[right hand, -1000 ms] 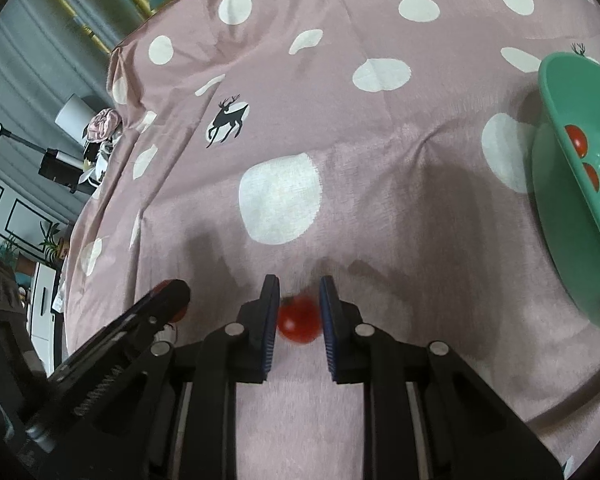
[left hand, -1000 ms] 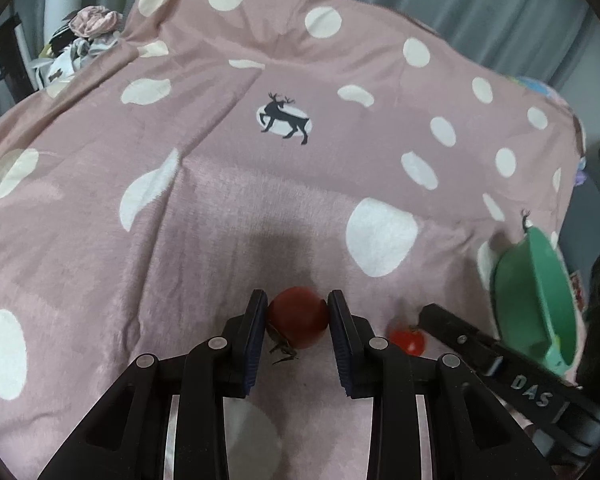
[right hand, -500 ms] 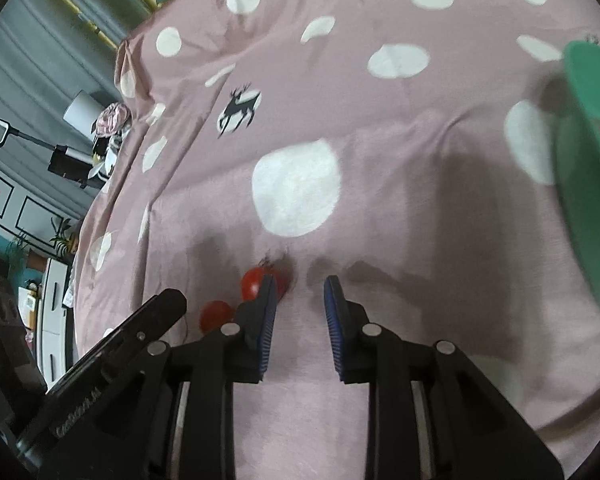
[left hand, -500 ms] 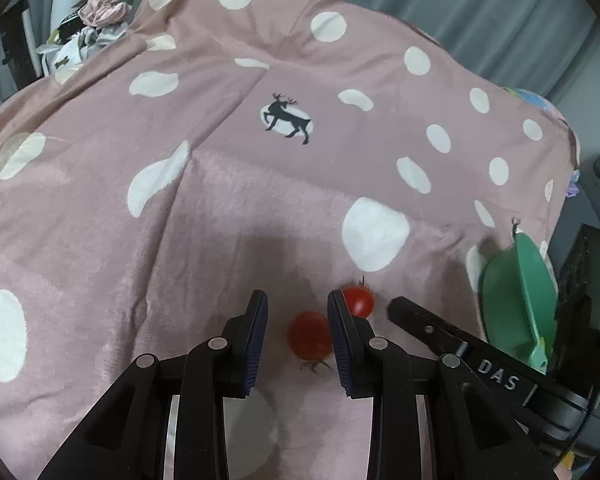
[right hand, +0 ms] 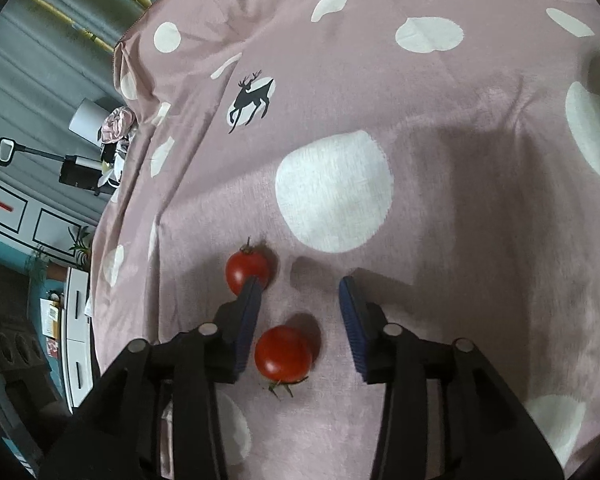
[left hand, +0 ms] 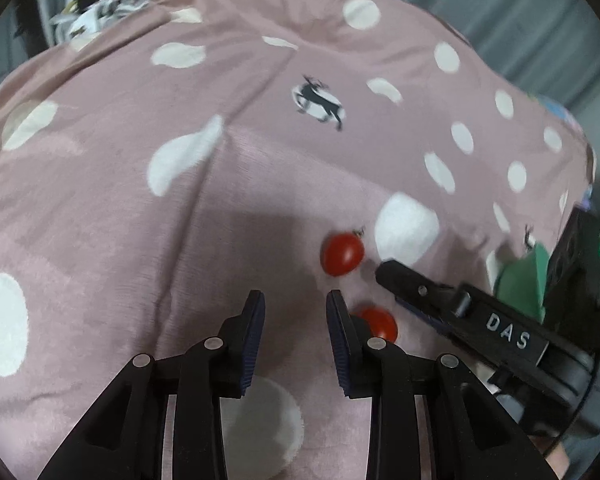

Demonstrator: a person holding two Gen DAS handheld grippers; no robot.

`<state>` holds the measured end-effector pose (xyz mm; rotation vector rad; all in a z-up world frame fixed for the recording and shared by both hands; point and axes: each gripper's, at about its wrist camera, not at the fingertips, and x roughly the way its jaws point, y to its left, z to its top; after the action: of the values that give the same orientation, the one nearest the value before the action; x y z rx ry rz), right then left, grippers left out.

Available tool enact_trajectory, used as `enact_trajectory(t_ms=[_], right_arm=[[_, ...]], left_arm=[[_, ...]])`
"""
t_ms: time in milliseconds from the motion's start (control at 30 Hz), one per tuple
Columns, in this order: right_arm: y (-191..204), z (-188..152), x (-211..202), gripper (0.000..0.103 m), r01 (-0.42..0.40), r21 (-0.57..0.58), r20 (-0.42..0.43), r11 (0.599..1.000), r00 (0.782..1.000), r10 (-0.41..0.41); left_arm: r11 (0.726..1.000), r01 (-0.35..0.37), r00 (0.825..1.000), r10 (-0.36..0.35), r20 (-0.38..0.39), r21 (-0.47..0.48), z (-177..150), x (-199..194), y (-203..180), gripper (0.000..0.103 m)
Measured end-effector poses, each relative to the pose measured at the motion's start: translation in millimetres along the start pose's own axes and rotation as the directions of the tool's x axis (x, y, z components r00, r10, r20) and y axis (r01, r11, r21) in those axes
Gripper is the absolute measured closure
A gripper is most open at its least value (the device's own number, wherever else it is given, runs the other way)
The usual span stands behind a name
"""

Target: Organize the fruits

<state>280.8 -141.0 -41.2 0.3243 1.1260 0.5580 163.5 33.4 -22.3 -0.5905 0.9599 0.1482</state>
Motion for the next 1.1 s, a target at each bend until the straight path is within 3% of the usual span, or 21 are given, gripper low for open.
enact_trajectory(t_ms=[233,367,567,633,733,800,1000,1100], right_arm=[[7.9,2.4,7.9,0.059,-0.028,-0.014,-0.017,0.999,0.999,0.028],[15.6,7.3,14.7,0.058,-0.032,-0.026,-0.024,0.999,0.999,0.031],[25.1,11.4,23.3,0.059,-0.037,-0.055,-0.035,0.998,0.999,0.035],[27.9,11.6,26.3,0.060,-0.041,-0.069,-0.042,0.997,0.998,0.038],[30.7,11.9,29.4,0.075,-0.028,-0.090,-0.051,0.996,0.998,0.024],[29.0,11.5,30.4,0.075,-0.043,-0.087,-0.041,0.995,0.998,0.040],[17.7,12.3,18.7,0.075,-0.052,-0.047,-0.020,0.998,0.999,0.051],[14.1,12.5,7.2,0.075,-0.069,-0.037,-0.004,0.997,0.998,0.068]], left_arm=[[0.998,-0.062,0.998,0.062,-0.019,-0.006,-2.5,-2.6,12.0,0.073],[0.999,-0.047,0.998,0.047,-0.030,-0.010,-1.5,-6.4,18.4,0.073],[0.996,-0.083,0.995,0.084,-0.049,0.015,-0.6,-4.1,14.5,0.073],[0.995,-0.088,0.994,0.091,-0.057,0.044,-2.1,-3.5,10.0,0.073],[0.993,-0.093,0.993,0.098,-0.066,0.076,-4.7,-2.9,5.7,0.073],[0.992,-0.097,0.993,0.102,-0.067,0.075,-5.5,-2.2,5.2,0.073],[0.994,-0.071,0.993,0.078,-0.087,0.083,-7.1,1.3,-0.5,0.073],[0.997,0.014,0.996,-0.007,-0.091,0.073,-7.5,0.1,-9.4,0.073]])
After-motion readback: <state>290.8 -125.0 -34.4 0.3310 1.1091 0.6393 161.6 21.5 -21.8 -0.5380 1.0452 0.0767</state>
